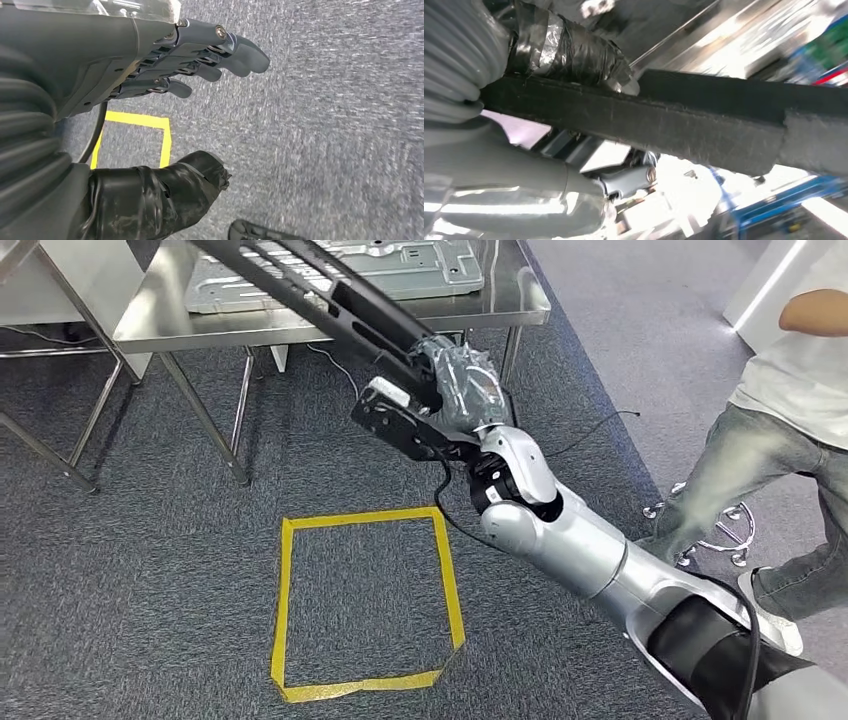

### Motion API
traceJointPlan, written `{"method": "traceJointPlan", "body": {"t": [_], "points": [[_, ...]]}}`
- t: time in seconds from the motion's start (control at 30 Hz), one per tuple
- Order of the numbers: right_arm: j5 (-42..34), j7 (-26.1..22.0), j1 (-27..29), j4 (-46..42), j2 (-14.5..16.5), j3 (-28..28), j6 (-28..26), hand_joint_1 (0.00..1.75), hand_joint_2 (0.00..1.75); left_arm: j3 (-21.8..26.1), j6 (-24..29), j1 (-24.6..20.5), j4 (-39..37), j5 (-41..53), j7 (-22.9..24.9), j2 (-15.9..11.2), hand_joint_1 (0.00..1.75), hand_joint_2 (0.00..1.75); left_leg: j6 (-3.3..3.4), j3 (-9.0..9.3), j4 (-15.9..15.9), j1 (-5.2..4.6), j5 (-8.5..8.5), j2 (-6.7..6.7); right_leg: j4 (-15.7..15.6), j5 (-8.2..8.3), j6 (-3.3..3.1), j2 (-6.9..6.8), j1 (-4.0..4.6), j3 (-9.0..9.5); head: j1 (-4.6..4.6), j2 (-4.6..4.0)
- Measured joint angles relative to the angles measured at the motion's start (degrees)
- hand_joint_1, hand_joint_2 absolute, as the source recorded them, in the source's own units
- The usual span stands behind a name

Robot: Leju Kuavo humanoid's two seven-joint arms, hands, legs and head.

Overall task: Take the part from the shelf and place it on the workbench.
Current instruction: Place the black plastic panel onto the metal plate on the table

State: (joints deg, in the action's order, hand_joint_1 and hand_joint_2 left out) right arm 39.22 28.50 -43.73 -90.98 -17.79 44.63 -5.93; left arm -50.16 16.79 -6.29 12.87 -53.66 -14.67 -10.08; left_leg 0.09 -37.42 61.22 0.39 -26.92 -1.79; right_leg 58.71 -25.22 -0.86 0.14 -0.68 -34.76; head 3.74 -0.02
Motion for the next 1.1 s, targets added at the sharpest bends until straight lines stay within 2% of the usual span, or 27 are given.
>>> {"method": "traceJointPlan", "body": {"t": [0.1,0.13,0.17,0.2,0.27,0.3,0.33,0.43,0.5,0.53,0.6,0.63,0.67,0.7,0.77,0.8,0.83,0.93,0.97,1.0,1.07,1.1], "points": [[0.7,0.3,-0.3,0.4,-0.5,-1.2,-0.6,1.75,1.75,0.0,-0.1,0.0,0.0,0.0,0.0,0.0,0.0,1.75,-0.71,-4.79,10.5,0.26,-4.95,1.14,-0.1,0.06,-0.43,-0.24,0.04,0.07,-0.1,0.0],[0.7,0.3,-0.3,0.6,-0.6,-1.4,-0.6,1.75,1.75,0.0,-0.1,0.0,0.0,0.0,0.0,0.0,0.0,1.75,-0.81,-5.94,12.9,0.3,-5.51,1.25,-0.1,0.03,-0.45,-0.25,0.08,0.07,-0.1,0.0],[0.7,0.3,-0.3,0.7,-0.6,-1.6,-0.6,1.75,1.75,0.0,-0.1,0.0,0.0,0.0,0.0,0.1,0.0,1.75,-0.81,-6.15,13.3,0.3,-5.02,1.31,-0.1,0.0,-0.45,-0.26,0.11,0.08,-0.12,0.0],[0.7,0.3,-0.3,0.9,-0.7,-1.7,-0.6,1.75,1.75,0.0,-0.2,0.0,0.0,0.0,0.0,0.1,0.0,1.75,-0.69,-5.23,11.3,0.29,-3.53,1.35,0.0,-0.05,-0.41,-0.26,0.14,0.1,-0.11,0.0],[0.9,0.4,-0.3,0.9,-0.8,-2.0,-0.6,1.75,1.75,0.0,-0.2,0.0,0.0,0.0,0.0,0.0,0.0,1.75,-0.06,-1.38,3.5,0.1,0.01,1.64,0.1,-0.26,-0.24,-0.27,0.23,0.13,-0.1,0.0],[1.2,0.5,-0.3,1.0,-0.9,-2.2,-0.7,1.75,1.75,0.0,-0.2,-0.1,0.0,0.0,0.0,0.0,0.0,1.75,0.3,0.32,0.1,-0.08,1.04,1.81,0.2,-0.38,-0.05,-0.27,0.32,0.09,-0.09,0.0],[1.7,0.7,-0.4,1.0,-1.0,-2.4,-0.9,1.75,1.75,0.0,-0.2,-0.1,0.0,0.1,0.0,0.0,0.0,1.75,0.59,1.33,-1.9,-0.28,1.36,1.93,0.2,-0.47,0.2,-0.29,0.37,0.04,-0.07,0.0],[3.8,1.5,-0.4,1.3,-1.7,-3.0,-1.2,1.75,1.75,0.0,-0.2,-0.2,0.0,0.3,0.1,-0.1,0.0,1.75,1.57,1.97,-3.3,-0.41,0.97,1.73,0.9,-0.16,1.2,-0.41,0.41,0.05,-0.05,0.0],[5.2,1.5,-0.6,1.4,-2.6,-3.6,-1.1,1.75,1.75,0.0,-0.3,-0.2,0.0,0.4,0.2,0.0,0.0,1.75,2.33,2.92,-3.8,-0.17,0.88,1.54,3.2,-1.09,1.78,-0.36,0.28,-0.8,0.07,0.0],[5.6,1.5,-0.7,1.5,-3.2,-3.9,-1.0,1.75,1.75,0.0,-0.3,-0.2,0.0,0.5,0.2,0.0,0.0,1.75,2.56,3.3,-3.9,-0.08,0.84,1.46,5.8,-2.38,2.0,-0.3,0.17,-2.09,0.18,0.0],[6.3,1.3,-1.0,1.8,-4.1,-4.5,-0.6,1.75,1.75,0.0,-0.5,-0.1,0.0,0.5,0.3,0.1,0.0,1.75,2.82,3.62,-3.9,-0.05,0.5,1.31,12.7,-5.32,2.33,-0.21,0.04,-5.94,0.43,0.0],[6.5,1.2,-0.9,2.0,-4.5,-4.6,-0.3,1.75,1.75,0.0,-0.5,-0.1,0.0,0.6,0.3,0.1,0.0,1.75,2.84,3.82,-3.8,-0.04,0.23,1.26,15.3,-6.0,2.49,-0.21,-0.05,-7.69,0.48,0.0],[6.7,1.1,-0.9,2.2,-4.9,-4.7,-0.1,1.75,1.75,0.0,-0.5,0.0,0.0,0.7,0.3,0.1,0.0,1.75,2.78,4.13,-3.8,-0.02,-0.08,1.21,16.2,-5.68,2.66,-0.21,-0.16,-8.65,0.48,0.0],[6.8,0.9,-0.9,2.3,-5.2,-4.7,0.1,1.75,1.75,0.0,-0.5,0.1,0.0,0.8,0.2,0.1,0.0,1.75,2.67,4.56,-3.7,0.03,-0.45,1.17,15.1,-4.27,2.88,-0.22,-0.3,-8.55,0.47,0.0],[6.9,0.5,-0.8,2.7,-5.8,-4.7,0.4,1.75,1.75,0.0,-0.5,0.1,0.0,1.0,0.2,0.3,0.0,1.75,2.18,5.54,-3.4,0.2,-1.45,1.07,8.3,0.28,3.21,-0.14,-0.6,-5.98,0.44,0.0],[7.0,0.4,-0.9,2.8,-6.0,-4.8,0.5,1.75,1.75,0.0,-0.6,0.0,0.0,1.0,0.2,0.3,0.0,1.75,1.83,5.88,-3.2,0.24,-1.92,1.02,4.7,1.46,3.24,-0.06,-0.56,-4.77,0.42,0.0],[7.0,0.3,-1.0,2.9,-6.2,-4.9,0.5,1.75,1.75,0.0,-0.6,-0.1,0.0,1.0,0.1,0.4,0.0,1.75,1.46,5.95,-3.2,0.24,-2.27,0.99,2.4,2.01,2.94,0.02,-0.48,-3.89,0.42,0.0],[7.0,0.2,-1.2,3.2,-6.8,-5.0,0.6,1.75,1.75,0.0,-0.6,-0.2,0.0,1.0,0.0,0.4,0.0,1.75,0.44,6.3,-3.2,0.1,-2.67,1.02,0.7,1.25,1.29,0.17,-0.29,-2.97,0.48,0.0],[7.0,0.2,-1.2,3.3,-6.9,-5.0,0.6,1.75,1.75,0.0,-0.6,-0.2,0.0,1.0,0.0,0.4,0.0,1.75,0.18,6.17,-2.4,0.11,-2.58,1.1,0.5,1.07,0.87,0.18,-0.36,-2.5,0.47,0.0],[7.0,0.2,-1.2,3.3,-7.0,-5.1,0.6,1.75,1.75,0.0,-0.6,-0.2,0.0,1.0,0.0,0.4,0.0,1.75,-0.02,5.3,-0.8,0.14,-2.38,1.2,0.3,0.77,0.5,0.12,-0.41,-1.89,0.42,0.0],[7.0,0.1,-1.2,3.3,-7.1,-5.1,0.6,1.75,1.75,0.0,-0.6,-0.3,0.0,1.0,-0.1,0.4,0.0,1.75,-0.33,1.28,5.5,0.21,-2.65,1.41,0.0,-0.01,0.03,0.02,-0.43,-0.57,0.31,0.0],[7.0,0.1,-1.1,3.4,-7.1,-5.1,0.6,1.75,1.75,0.0,-0.6,-0.3,0.0,1.0,-0.1,0.5,0.0,1.75,-0.42,-1.28,8.9,0.21,-3.73,1.45,-0.2,-0.59,-0.1,-0.01,-0.35,0.18,0.27,0.0]]}}
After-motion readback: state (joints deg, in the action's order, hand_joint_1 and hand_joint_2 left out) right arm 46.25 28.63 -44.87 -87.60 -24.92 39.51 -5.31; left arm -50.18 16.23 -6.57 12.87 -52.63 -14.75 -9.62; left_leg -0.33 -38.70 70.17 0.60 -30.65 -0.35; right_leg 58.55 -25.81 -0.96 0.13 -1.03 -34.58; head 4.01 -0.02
